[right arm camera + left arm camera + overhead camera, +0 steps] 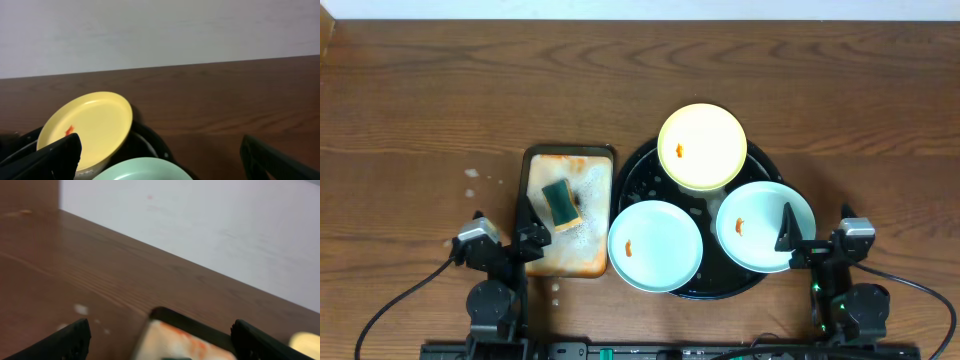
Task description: Clean dirty plates on tray and stack at the side
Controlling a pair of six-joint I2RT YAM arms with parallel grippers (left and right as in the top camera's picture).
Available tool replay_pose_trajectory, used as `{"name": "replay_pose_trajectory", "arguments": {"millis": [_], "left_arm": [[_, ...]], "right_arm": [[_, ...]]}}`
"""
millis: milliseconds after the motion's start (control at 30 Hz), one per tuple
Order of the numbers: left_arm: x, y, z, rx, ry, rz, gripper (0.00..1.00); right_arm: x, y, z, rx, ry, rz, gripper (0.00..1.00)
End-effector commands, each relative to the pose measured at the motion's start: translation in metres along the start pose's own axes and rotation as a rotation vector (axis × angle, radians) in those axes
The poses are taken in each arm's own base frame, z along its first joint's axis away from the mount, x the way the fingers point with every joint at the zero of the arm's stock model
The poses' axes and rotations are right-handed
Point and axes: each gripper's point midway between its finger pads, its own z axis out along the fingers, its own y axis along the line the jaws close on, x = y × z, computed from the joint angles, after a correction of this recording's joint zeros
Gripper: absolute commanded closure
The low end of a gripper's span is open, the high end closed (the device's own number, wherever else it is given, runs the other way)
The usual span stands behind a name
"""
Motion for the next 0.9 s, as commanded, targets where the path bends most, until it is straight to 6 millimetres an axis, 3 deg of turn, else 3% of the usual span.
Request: {"name": "replay_pose_trajectory", "arguments": {"millis": [0,167,367,533,667,867], "left_arm": [[0.02,-0.018,-0.001,0.119,0.082,0.018,0.09],[0.006,-0.042,-0.009,0.227,0.113,0.015,0.1],[-0.021,-0.061,-0.015,0.233,0.262,0.022,0.09],[-0.049,-0.089,-0.011,0.265,0.438,0.016,0.1],[-0.066,-0.108,-0.005,0.285,0.563,0.003,0.1],[-0.058,-0.112,-0.003,0.243,0.754,-0.011,0.09]], "right_arm": [[0.003,0.02,-0.001,-0.111,0.017,0.003,0.01],[-0.017,0.054,-0.016,-0.293,0.038,0.002,0.01],[-0.059,0.062,-0.03,-0.297,0.077,0.0,0.01],[-0.083,0.068,-0.023,-0.288,0.223,0.018,0.01],[-0.084,0.075,-0.008,-0.305,0.438,0.016,0.01],[-0.073,0.072,0.019,-0.247,0.768,0.082,0.01]]}}
